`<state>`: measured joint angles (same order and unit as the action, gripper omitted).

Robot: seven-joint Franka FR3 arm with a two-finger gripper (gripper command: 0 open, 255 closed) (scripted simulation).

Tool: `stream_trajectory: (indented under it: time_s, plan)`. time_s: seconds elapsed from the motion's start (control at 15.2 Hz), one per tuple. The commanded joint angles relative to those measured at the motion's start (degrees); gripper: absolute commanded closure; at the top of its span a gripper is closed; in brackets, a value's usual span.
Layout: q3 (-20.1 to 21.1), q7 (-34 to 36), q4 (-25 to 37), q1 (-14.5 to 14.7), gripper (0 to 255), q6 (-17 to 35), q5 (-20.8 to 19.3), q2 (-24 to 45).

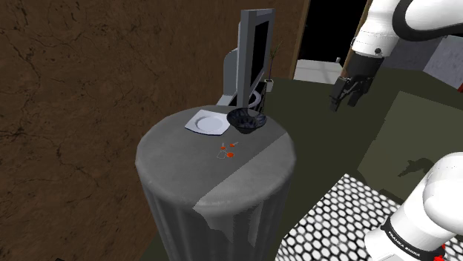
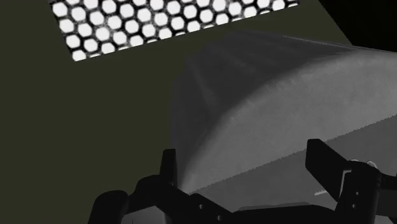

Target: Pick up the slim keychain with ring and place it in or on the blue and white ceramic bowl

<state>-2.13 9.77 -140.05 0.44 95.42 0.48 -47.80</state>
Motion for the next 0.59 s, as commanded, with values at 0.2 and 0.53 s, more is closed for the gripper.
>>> stream_trajectory:
  time_s: [0.2,0.53]
  plan:
    - [3.32,4.85,0.45,0.53,0,3.58,2.0,4.62]
    - [8.46,12.71,2.98,1.04,0,9.26,4.35,13.74]
